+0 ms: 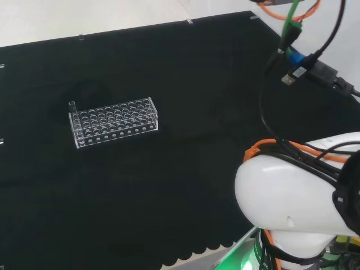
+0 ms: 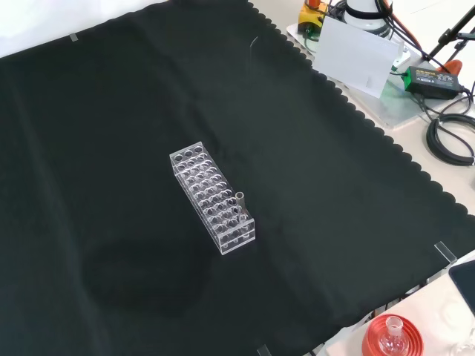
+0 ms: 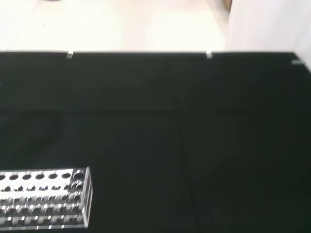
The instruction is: Pick up the test tube.
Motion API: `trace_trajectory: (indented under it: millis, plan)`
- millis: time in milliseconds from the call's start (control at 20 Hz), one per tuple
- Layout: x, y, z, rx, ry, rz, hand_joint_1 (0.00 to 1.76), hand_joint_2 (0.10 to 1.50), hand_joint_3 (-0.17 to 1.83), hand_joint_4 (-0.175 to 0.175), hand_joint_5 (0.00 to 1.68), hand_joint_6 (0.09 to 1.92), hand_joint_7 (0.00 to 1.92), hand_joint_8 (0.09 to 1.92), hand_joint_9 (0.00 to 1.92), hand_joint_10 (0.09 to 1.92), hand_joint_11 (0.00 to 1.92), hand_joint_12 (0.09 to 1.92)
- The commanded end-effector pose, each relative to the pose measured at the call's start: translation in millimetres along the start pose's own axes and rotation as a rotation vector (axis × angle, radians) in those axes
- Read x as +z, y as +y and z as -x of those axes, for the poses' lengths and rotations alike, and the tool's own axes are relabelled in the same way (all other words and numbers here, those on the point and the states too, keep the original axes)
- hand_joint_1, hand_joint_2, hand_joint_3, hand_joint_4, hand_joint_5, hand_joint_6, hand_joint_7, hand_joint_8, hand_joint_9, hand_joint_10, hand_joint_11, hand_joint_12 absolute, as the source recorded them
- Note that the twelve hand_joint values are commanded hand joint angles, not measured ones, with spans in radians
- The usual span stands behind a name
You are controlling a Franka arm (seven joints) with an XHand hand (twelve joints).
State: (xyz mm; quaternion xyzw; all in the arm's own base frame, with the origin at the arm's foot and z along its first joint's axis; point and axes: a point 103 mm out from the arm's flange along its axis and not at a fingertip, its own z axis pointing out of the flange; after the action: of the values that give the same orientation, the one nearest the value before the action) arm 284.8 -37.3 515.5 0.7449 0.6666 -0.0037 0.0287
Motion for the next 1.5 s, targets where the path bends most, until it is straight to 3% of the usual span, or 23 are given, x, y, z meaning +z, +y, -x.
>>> trace_trajectory:
  millis: [50,550,1050,1500]
  plan:
    - [-16,-29,30,0.010,0.059,0.023,0.63,0.76,0.37,-0.010,0.19,0.20,0.19,0.79,0.15,0.96,0.00,1.56]
    - [4,-14,-1,-0.066,0.097,-0.036,0.65,0.75,0.36,-0.011,0.20,0.18,0.24,0.78,0.16,0.96,0.00,1.56]
    - [32,5,-26,-0.102,0.253,-0.126,0.68,0.74,0.35,-0.012,0.21,0.17,0.26,0.78,0.18,0.96,0.00,1.56]
    - [63,25,-63,-0.159,0.291,-0.206,0.71,0.73,0.34,-0.013,0.22,0.16,0.27,0.77,0.19,0.96,0.00,1.56]
